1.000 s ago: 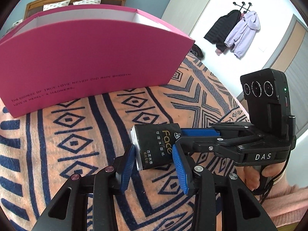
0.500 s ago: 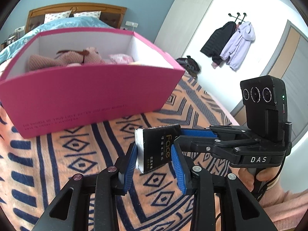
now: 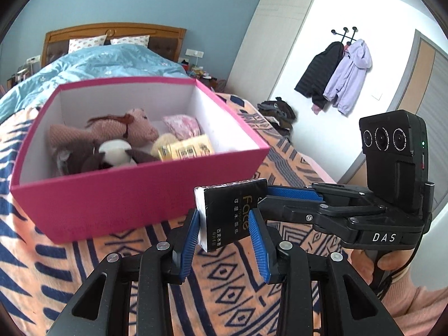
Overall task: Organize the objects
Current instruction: 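Lift the black Face tissue pack with the right gripper over the box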
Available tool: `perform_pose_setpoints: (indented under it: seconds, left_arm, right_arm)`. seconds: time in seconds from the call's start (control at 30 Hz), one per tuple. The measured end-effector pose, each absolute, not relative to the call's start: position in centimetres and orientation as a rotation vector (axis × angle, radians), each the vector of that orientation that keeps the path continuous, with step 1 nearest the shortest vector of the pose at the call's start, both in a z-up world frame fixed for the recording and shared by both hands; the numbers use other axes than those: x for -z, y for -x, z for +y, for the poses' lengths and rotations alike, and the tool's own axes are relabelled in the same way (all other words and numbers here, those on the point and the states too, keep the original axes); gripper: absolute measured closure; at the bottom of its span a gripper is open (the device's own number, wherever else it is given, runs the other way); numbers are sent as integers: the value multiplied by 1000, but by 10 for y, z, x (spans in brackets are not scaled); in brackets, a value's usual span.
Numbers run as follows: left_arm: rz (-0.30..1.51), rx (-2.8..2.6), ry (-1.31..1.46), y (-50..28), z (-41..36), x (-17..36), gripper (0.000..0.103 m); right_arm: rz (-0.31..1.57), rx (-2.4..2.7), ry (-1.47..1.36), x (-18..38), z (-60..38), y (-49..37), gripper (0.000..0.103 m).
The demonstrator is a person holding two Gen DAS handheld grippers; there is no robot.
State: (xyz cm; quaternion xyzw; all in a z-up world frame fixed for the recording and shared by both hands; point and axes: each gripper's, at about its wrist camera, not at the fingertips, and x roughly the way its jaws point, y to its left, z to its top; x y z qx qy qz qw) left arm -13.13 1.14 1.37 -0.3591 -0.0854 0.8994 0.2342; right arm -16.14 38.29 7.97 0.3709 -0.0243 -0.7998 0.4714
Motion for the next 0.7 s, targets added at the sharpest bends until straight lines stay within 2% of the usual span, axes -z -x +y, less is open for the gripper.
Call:
perform_pose_setpoints:
  seconds: [0.7]
  left_arm:
    - [-231, -2508, 943, 154, 7, -33, 67]
  right_arm:
    - [-52, 1979, -824, -110, 374, 178, 74]
